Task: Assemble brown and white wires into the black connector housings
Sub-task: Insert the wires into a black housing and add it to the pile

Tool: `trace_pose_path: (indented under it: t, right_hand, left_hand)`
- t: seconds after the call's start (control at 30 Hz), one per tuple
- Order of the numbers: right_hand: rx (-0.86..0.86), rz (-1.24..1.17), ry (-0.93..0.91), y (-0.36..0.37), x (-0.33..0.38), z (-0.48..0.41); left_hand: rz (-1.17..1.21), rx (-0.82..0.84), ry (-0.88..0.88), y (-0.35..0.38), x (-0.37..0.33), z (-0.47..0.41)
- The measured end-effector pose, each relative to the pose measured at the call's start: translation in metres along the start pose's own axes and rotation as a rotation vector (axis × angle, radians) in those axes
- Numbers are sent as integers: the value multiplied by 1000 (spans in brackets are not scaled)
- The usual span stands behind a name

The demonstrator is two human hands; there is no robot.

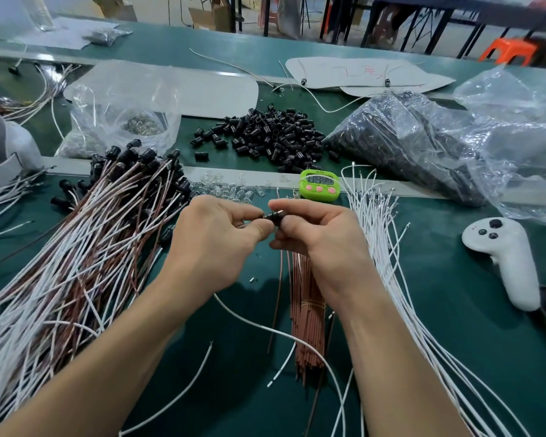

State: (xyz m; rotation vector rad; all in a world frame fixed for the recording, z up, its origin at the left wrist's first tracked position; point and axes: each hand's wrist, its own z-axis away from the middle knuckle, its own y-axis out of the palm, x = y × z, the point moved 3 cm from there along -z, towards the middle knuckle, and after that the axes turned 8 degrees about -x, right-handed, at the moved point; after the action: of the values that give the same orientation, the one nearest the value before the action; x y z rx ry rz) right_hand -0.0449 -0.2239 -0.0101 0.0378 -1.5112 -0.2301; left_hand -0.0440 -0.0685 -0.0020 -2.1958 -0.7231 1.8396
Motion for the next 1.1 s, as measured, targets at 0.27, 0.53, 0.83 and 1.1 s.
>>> trace_pose_path:
  t: [0.27,0.53,0.83,1.1]
  right_hand:
    - [-34,141,-132,12,-9,3]
    - [55,192,-36,9,-12,0]
    - [44,3,36,-5,-8,-3]
    - [31,-30,57,-8,-6,-5]
  left_hand:
    - [27,-88,-84,-5,17,-4]
    - [-143,-31,134,-4,17,-2]
    - [-25,98,152,0,4,-1]
    - [19,88,157,1,5,-2]
